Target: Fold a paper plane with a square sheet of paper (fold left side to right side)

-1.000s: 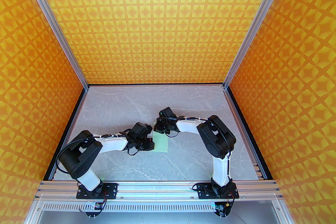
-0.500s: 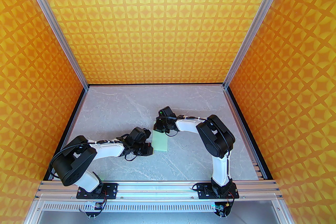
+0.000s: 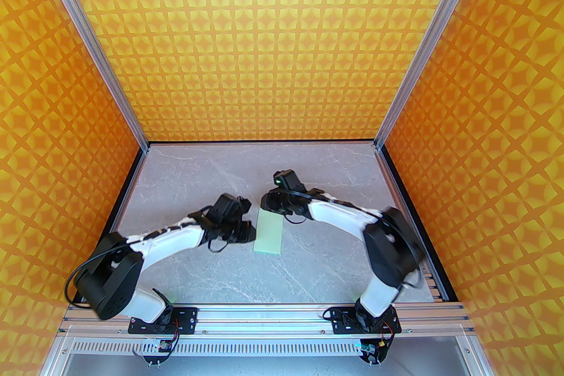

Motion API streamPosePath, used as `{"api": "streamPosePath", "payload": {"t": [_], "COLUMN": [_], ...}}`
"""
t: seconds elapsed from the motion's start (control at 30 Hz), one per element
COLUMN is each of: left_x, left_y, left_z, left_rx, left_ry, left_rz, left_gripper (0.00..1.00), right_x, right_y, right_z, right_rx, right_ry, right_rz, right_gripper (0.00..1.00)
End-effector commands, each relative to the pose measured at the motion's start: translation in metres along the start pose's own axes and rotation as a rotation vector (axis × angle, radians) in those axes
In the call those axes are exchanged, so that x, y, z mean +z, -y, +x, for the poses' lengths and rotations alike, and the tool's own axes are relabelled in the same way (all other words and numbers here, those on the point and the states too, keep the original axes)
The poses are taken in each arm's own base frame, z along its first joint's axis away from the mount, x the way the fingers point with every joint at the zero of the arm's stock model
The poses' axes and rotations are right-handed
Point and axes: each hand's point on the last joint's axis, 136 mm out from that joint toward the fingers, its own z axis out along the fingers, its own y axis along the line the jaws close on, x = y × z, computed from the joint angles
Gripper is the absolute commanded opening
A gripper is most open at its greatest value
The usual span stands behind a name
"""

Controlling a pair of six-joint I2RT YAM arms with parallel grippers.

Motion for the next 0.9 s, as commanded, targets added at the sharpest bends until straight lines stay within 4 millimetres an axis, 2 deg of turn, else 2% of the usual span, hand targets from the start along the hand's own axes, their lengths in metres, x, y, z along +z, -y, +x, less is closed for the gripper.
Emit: {"api": "streamPosePath", "payload": {"t": [0.0,0.1,0.3,0.57,0.6,0.67,0.87], "left_x": [0.012,0.026,0.040,0.041,0.044,0.044,0.037], "left_y": [-0.011,-0.019,-0.031,-0.015,-0.005,0.001,0.008], "left_z": [-0.006,-0.010,0.000,0.016,0.025,0.029,0.024], "left_rx": [0.036,0.028,-0.014,-0.069,-0.053,-0.054,-0.036], "left_ry": [-0.038,-0.059,-0.101,-0.105,-0.118,-0.116,-0.100], "left_rz": [-0.039,-0.055,-0.071,-0.020,-0.005,0.006,0.011], "left_gripper": [0.15,0.15,0.21,0.20,0.20,0.20,0.20], "right_x": [-0.014,-0.024,-0.037,-0.035,-0.034,-0.031,-0.021], "right_y": [0.034,0.049,0.068,0.080,0.080,0.081,0.078], "right_z": [0.006,0.015,0.028,0.030,0.029,0.030,0.041], "right_rx": [0.028,0.044,0.061,0.069,0.070,0.068,0.075], "right_ry": [0.045,0.056,0.071,0.065,0.063,0.054,-0.014], "right_rz": [0.125,0.152,0.179,0.188,0.186,0.187,0.153], "right_gripper": [0.50,0.52,0.52,0.52,0.51,0.51,0.50]}}
